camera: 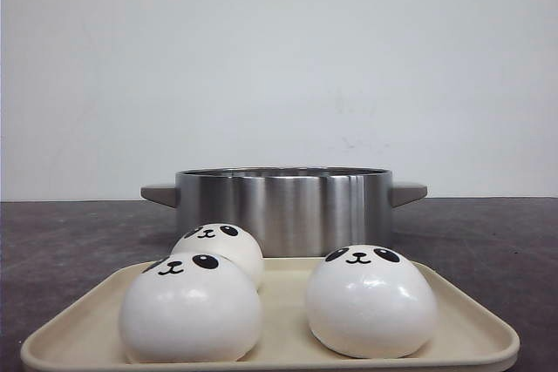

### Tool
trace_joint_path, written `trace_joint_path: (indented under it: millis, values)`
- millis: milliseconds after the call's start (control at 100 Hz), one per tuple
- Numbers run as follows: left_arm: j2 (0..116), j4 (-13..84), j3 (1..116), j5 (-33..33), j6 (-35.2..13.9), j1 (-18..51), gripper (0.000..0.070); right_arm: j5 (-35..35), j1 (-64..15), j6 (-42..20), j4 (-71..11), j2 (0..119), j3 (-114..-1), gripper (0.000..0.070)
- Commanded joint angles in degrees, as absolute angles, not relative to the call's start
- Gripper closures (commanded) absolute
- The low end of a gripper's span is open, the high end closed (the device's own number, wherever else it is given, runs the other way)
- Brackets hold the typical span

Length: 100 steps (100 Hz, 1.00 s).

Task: Steam buns
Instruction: 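Move the left gripper down toward the farther bun on the tray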

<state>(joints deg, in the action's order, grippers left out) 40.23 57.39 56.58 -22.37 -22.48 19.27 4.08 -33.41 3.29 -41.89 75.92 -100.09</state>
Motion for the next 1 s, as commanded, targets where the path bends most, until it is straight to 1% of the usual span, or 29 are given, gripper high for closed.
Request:
trace_joint_path:
  millis: [0,130,220,310,410,510,620,710,860,990]
  values:
    - [42.3,56.6,57.1,-21.9,-24.0,20.9,0.0,3.9,-34.0,5.5,-43.3,71.3,-97.7,0.07]
    - [48.3,54.0,57.1,-19.1,-25.9,26.5,0.0,2.3,-34.0,5.5,-46.2,61.1,-91.9,0.07]
    - [54.2,52.2,57.1,-15.6,-26.4,31.9,0.0,-1.5,-34.0,5.2,-48.8,55.0,-89.4,0.07]
    - [60.6,51.4,57.1,-14.2,-26.4,36.8,0.0,-5.4,-34.0,5.2,-52.2,50.2,-88.7,0.07]
    - [67.0,48.8,57.2,-12.0,-26.7,40.9,0.0,-8.1,-34.0,5.0,-55.7,45.1,-88.7,0.07]
    - [71.8,45.0,57.2,-9.0,-27.7,42.5,0.0,-10.1,-34.0,4.9,-57.9,39.7,-88.7,0.07]
    - [76.1,41.2,57.2,-9.1,-29.8,42.5,0.0,-13.5,-34.0,4.9,-59.7,34.5,-88.7,0.07]
    - [79.4,38.8,57.3,-9.2,-30.3,42.5,0.0,-15.7,-34.0,4.3,-61.6,31.7,-88.7,0.07]
    - [84.9,37.2,57.6,-8.8,-30.7,43.2,0.0,-19.0,-33.9,3.0,-65.8,29.5,-88.7,0.07]
    - [88.4,36.0,57.6,-6.0,-31.6,43.2,0.0,-19.5,-33.9,2.0,-68.5,29.3,-88.7,0.07]
